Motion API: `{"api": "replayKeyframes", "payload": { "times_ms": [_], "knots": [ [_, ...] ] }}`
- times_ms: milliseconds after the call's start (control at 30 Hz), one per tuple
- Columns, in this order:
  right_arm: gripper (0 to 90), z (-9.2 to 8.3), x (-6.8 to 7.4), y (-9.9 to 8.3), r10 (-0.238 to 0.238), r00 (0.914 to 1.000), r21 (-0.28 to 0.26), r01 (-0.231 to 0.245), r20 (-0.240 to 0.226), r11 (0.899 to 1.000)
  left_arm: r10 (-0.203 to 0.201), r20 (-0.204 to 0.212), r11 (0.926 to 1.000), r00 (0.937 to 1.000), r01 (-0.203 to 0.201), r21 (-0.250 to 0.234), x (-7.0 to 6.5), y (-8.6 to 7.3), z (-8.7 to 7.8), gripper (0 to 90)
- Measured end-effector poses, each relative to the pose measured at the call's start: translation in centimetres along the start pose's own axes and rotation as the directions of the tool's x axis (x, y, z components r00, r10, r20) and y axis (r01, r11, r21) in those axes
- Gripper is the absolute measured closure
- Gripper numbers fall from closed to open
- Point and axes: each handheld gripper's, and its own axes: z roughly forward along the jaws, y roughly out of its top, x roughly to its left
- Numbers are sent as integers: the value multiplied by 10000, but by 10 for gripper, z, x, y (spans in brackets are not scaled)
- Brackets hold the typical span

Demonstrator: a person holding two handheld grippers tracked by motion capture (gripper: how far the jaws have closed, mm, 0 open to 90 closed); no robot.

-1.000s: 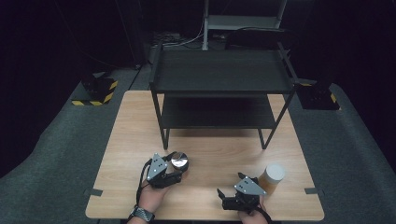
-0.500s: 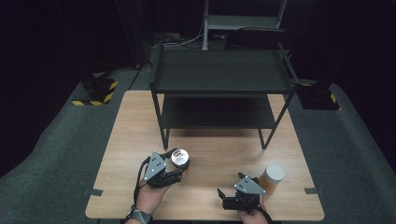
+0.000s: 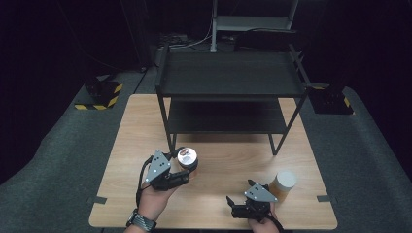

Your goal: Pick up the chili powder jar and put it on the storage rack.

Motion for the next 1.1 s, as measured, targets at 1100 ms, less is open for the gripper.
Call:
{"api": "replayKeyframes", "payload": {
  "times_ms": [1100],
  "knots": [
    [9, 0, 0, -1, -13, 10000, -41, 13, -6, 10000, 276, -59, 9872, 9996, -282, -1567, 3, 92, -6, 349]
  ]
}}
